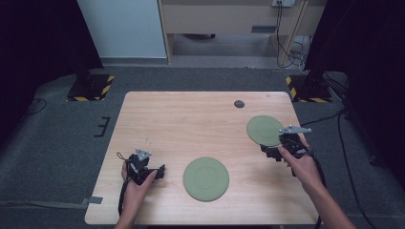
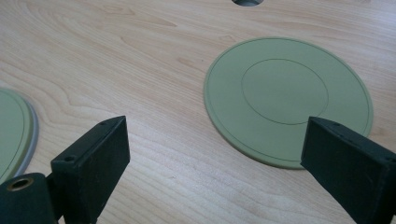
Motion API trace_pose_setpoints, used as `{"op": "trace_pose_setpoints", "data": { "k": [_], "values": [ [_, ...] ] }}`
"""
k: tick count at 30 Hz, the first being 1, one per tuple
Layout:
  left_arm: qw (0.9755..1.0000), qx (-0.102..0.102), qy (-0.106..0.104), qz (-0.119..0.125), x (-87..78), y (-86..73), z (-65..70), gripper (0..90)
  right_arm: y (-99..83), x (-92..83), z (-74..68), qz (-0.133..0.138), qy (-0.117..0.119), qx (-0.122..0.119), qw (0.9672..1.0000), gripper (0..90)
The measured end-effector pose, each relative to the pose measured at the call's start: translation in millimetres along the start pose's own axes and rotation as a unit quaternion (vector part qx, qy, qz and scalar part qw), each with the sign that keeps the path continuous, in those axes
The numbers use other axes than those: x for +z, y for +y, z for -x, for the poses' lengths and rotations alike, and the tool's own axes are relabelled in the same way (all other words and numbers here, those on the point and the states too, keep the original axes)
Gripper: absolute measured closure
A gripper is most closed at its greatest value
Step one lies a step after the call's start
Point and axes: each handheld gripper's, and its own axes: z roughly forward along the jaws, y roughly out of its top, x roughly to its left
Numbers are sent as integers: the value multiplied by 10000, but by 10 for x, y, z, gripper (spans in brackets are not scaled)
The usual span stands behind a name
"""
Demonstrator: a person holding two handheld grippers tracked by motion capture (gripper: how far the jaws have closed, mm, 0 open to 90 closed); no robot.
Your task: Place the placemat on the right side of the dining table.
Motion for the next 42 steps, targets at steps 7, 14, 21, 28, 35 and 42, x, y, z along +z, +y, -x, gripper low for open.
{"op": "trace_pose_setpoints", "data": {
  "k": [7, 14, 21, 28, 35, 42],
  "values": [
    [10000, 1, 0, -1, 0, 0, 0, 0, -68, 32, -44, -43, 47, -67, 10000, 90],
    [10000, -1, 0, 0, 0, 0, 0, 0, -136, 87, -114, -131, 89, -116, 9998, 89],
    [10000, -1, 1, 0, 0, 0, 0, 0, -214, 126, -158, -191, 165, -157, 9996, 91],
    [10000, 1, 0, -1, 0, 0, 0, 0, -281, 174, -217, -275, 211, -177, 9992, 91],
    [10000, 0, 0, 1, 0, 0, 0, 0, -349, 227, -303, -381, 279, -246, 9986, 93],
    [10000, 0, 0, 0, 0, 0, 0, 0, -438, 278, -360, -425, 335, -245, 9982, 96]
  ]
}}
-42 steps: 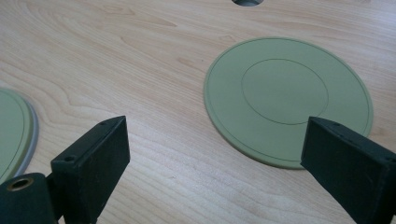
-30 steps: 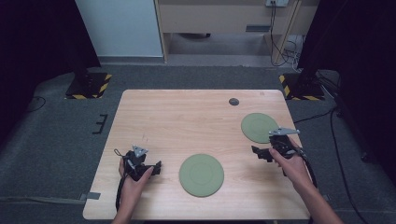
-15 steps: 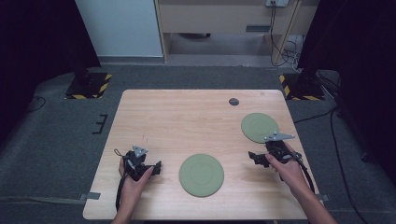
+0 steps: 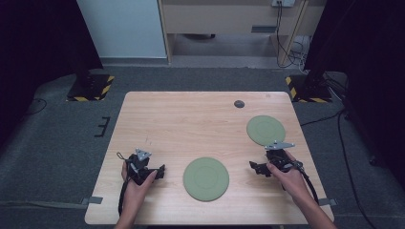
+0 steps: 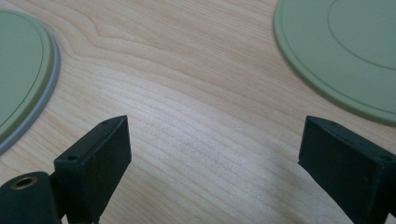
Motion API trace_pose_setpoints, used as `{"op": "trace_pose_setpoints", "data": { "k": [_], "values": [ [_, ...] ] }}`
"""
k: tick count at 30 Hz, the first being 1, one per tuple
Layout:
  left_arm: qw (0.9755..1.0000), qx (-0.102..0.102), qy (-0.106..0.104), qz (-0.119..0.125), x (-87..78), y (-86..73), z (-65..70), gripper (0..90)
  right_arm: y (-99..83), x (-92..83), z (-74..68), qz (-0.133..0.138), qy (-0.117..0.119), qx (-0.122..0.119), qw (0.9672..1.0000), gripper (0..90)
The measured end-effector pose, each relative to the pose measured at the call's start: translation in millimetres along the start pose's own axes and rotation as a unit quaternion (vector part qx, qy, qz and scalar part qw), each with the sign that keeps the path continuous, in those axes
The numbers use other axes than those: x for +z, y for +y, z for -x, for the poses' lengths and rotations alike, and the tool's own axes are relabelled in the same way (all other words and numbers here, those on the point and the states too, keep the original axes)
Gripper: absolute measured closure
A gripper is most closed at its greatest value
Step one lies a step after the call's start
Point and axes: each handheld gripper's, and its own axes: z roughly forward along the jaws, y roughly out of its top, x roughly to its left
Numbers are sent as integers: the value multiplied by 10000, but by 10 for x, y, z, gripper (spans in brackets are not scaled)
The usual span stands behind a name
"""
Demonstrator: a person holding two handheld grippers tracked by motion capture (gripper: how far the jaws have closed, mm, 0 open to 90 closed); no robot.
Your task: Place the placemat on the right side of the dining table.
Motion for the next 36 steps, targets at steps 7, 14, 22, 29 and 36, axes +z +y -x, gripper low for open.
{"op": "trace_pose_setpoints", "data": {
  "k": [7, 14, 22, 29, 36],
  "values": [
    [10000, 0, 0, 0, 0, 0, 0, 0, -24, 35, -65, -61, 37, -56, 10000, 95],
    [10000, 0, 0, 0, 0, 0, 0, 0, -39, 75, -136, -79, 98, -69, 9999, 92],
    [10000, 0, 1, 0, 0, 0, 0, 0, -61, 194, -225, -44, -76, -201, 9998, 81],
    [10000, 3, -3, 0, 0, 0, 0, 0, -38, 277, -299, 57, -182, -255, 9995, 42],
    [10000, 4, -2, 0, 0, 0, 0, 0, -41, 279, -299, -1, -243, -190, 9995, 5]
  ]
}}
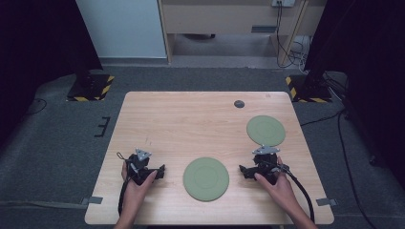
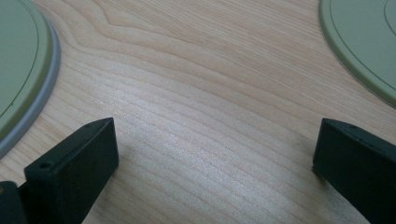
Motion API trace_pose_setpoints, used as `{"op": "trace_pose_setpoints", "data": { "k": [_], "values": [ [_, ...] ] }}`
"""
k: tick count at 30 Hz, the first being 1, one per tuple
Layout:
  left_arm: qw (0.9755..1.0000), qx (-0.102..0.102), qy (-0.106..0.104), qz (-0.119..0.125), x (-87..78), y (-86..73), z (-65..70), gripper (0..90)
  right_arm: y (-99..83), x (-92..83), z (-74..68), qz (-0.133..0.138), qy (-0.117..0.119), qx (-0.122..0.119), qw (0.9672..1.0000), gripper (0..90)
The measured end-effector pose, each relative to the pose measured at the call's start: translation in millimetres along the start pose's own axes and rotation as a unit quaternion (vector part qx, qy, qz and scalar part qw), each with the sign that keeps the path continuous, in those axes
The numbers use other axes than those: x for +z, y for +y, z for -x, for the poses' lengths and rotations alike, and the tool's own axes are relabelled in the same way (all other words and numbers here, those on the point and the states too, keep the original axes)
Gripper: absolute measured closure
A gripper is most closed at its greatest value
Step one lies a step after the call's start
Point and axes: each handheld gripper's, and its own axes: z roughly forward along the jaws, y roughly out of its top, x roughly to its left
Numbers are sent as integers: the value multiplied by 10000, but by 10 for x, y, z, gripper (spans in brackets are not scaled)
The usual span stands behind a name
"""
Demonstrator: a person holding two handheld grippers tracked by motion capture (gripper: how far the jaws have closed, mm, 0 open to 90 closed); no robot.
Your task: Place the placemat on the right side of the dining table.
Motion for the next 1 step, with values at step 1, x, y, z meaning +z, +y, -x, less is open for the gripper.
{"op": "trace_pose_setpoints", "data": {
  "k": [1],
  "values": [
    [10000, 0, 0, -1, 0, 0, 0, 0, 0, 0, 0, 0, 0, 1, 10000, 5]
  ]
}}
